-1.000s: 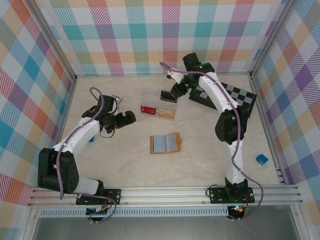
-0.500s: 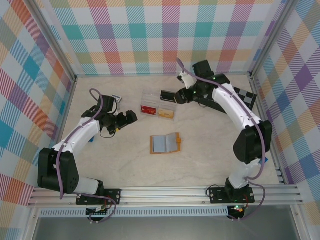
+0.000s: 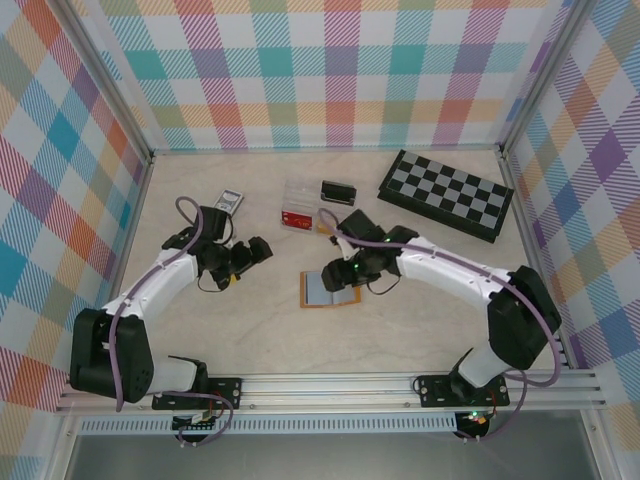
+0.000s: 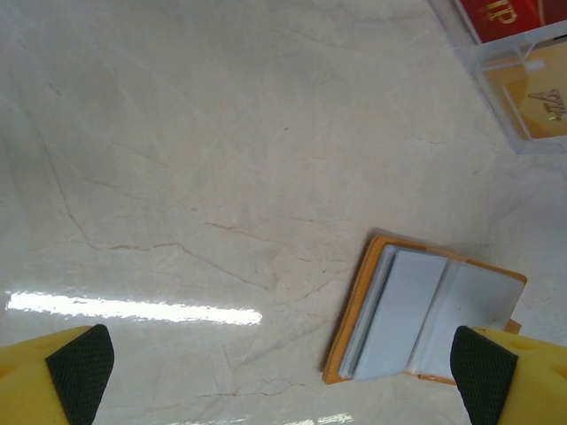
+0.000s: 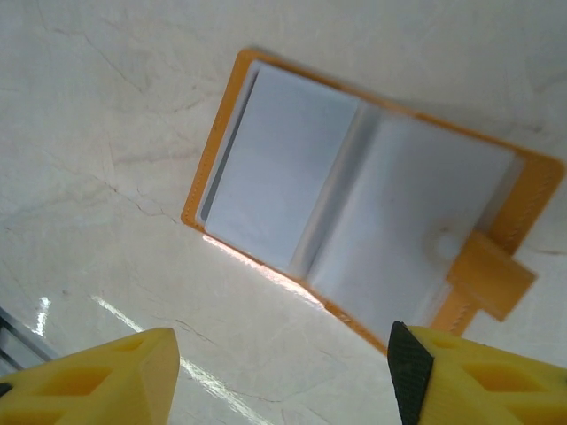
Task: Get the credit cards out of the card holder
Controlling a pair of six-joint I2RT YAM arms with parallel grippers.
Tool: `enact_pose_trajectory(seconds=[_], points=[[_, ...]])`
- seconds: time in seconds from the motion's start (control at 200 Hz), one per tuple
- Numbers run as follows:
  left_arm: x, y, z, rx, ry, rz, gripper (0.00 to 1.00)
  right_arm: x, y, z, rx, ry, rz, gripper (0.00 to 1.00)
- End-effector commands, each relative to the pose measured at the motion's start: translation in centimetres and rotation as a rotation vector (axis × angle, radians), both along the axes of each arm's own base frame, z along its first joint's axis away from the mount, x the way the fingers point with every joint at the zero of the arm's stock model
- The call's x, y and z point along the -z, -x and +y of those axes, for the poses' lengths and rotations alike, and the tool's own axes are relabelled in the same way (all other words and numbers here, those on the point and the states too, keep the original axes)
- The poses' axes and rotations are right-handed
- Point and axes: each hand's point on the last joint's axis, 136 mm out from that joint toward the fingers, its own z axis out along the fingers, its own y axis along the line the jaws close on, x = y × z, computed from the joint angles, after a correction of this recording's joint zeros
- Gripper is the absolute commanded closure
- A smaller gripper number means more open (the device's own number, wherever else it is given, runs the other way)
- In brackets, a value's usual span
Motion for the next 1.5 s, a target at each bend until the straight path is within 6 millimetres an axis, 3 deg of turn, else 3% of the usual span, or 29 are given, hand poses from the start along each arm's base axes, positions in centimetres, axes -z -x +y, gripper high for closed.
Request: enact_pose_trajectory(seconds=[0.0,0.245,0.435,0.705,0.88,1.13,1.495], points=[[0.1,1.1,-0.2,-0.026,0.019,0.016,0.0,1.5,-1.0,1.3,0.101,0.051,-0.044,0.34],[0.6,2.0,-0.6,-0.031,0.052,0.041,0.0,6.1,-1.0,2.2,0.124,0.219,0.015,0.4],[0.2,2.2,-1.4,-0.008,0.087,0.039,0.01,7.4,-1.6,2.3,0.14,0.255,0.026,0.4],[0.3,2.4,-3.0,0.017,0.138,0.041,0.07,10.3,-1.3,0.6,0.166,0.324,0.068,0.44],[0.5,2.5,-4.7,0.044,0.194,0.043,0.16,12.1,-0.5,-0.4,0.176,0.331,0.118,0.52],[1.9,3.1,-7.5,0.078,0.225,0.085,0.39,13.9,0.4,-2.0,0.195,0.355,0.163,0.61],[3.9,3.0,-12.7,0.163,0.234,0.113,0.67,14.3,0.5,-2.4,0.195,0.33,0.181,0.65]])
